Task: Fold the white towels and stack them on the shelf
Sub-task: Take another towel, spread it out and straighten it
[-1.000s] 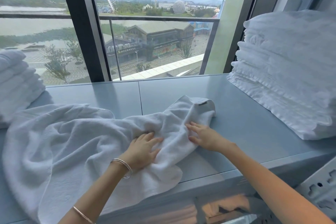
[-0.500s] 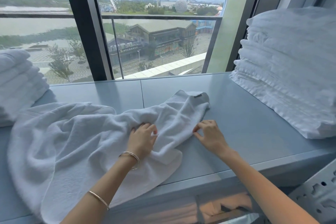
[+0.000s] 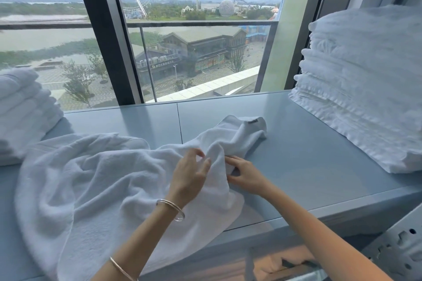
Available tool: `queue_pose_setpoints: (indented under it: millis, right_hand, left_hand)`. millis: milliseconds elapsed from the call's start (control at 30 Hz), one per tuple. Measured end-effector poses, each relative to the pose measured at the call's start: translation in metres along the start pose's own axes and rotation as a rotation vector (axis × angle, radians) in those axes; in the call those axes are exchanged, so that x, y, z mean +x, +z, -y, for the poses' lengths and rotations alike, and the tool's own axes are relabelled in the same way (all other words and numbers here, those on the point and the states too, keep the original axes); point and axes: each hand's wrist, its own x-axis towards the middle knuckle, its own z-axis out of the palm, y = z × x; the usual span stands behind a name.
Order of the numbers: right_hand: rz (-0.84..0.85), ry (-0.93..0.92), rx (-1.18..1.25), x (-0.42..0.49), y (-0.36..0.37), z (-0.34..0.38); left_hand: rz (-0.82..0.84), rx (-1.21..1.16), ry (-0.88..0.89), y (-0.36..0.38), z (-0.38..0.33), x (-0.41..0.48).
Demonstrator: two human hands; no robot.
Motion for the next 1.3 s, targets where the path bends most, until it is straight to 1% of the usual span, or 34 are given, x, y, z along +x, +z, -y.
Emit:
queue_pose_setpoints:
  millis: [67, 100, 167, 200, 267, 300, 400, 433, 467, 500, 567, 600, 667, 767, 867, 900, 967, 1033, 1133, 1167, 1233, 1300]
  right_hand:
    - [0.007, -0.014, 0.053, -0.001, 0.000, 0.000]
    - [0.008, -0.019, 0.073, -0.002, 0.000, 0.000]
    - [-0.005, -0.010, 0.076, -0.005, -0.002, -0.005]
    - [-0.029, 0.003, 0.066, -0.007, -0.004, -0.008]
    - [-0.114, 0.038, 0.060, -0.010, -0.009, -0.014]
    - [-0.158, 0.054, 0.064, -0.011, -0.012, -0.018]
    - [-0.247, 0.082, 0.016, -0.014, -0.019, -0.022]
    - [-0.258, 0.082, -0.021, -0.014, -0.021, -0.022]
    - [-0.261, 0.073, -0.062, -0.013, -0.021, -0.020]
    - [-0.254, 0.058, -0.098, -0.012, -0.021, -0.018]
    - [-0.223, 0.029, -0.149, -0.007, -0.018, -0.014]
    - [-0.200, 0.015, -0.170, -0.003, -0.016, -0.010]
    - [-0.125, 0.001, -0.229, 0.005, -0.008, -0.005]
    - [-0.007, -0.011, -0.292, 0.020, 0.010, 0.007]
    - [0.081, -0.065, -0.212, 0.035, 0.032, 0.021]
    - [0.112, -0.059, -0.181, 0.039, 0.038, 0.023]
    - [0.155, 0.022, -0.133, 0.045, 0.046, 0.031]
    - [0.124, 0.072, -0.107, 0.050, 0.055, 0.035]
    - [-0.069, -0.003, -0.044, 0.057, 0.068, 0.041]
    - [-0.110, -0.004, -0.010, 0.058, 0.070, 0.044]
    - [-0.137, 0.033, 0.023, 0.058, 0.065, 0.049]
    - [-0.184, 0.046, 0.005, 0.056, 0.048, 0.053]
  left_hand:
    - [-0.106, 0.198, 0.201, 0.003, -0.018, -0.008]
    - [-0.122, 0.308, 0.260, 0.006, -0.024, -0.008]
    - [-0.067, 0.496, 0.272, 0.009, -0.028, -0.001]
    - [-0.027, 0.527, 0.240, 0.011, -0.025, 0.004]
    - [0.001, 0.467, 0.142, 0.012, -0.012, 0.015]
    - [-0.009, 0.368, 0.078, 0.011, -0.004, 0.020]
    - [-0.064, -0.094, -0.169, -0.001, 0.021, 0.033]
    - [-0.107, -0.173, -0.210, -0.006, 0.028, 0.038]
    - [-0.160, -0.163, -0.201, -0.012, 0.034, 0.041]
    - [-0.212, -0.092, -0.153, -0.018, 0.040, 0.043]
    - [-0.275, 0.114, -0.034, -0.028, 0.052, 0.046]
    - [-0.257, 0.226, 0.009, -0.030, 0.059, 0.048]
    - [-0.157, 0.400, 0.066, -0.034, 0.073, 0.052]
    - [0.035, 0.427, 0.046, -0.043, 0.079, 0.056]
    - [0.223, 0.503, 0.091, -0.049, 0.083, 0.058]
    - [0.284, 0.539, 0.106, -0.050, 0.085, 0.058]
    - [0.355, 0.547, 0.133, -0.055, 0.092, 0.056]
    - [0.365, 0.476, 0.149, -0.059, 0.096, 0.054]
    - [0.363, 0.398, 0.138, -0.062, 0.095, 0.048]
    - [0.358, 0.382, 0.135, -0.062, 0.096, 0.047]
    - [0.338, 0.342, 0.128, -0.064, 0.094, 0.047]
    - [0.318, 0.327, 0.129, -0.065, 0.092, 0.047]
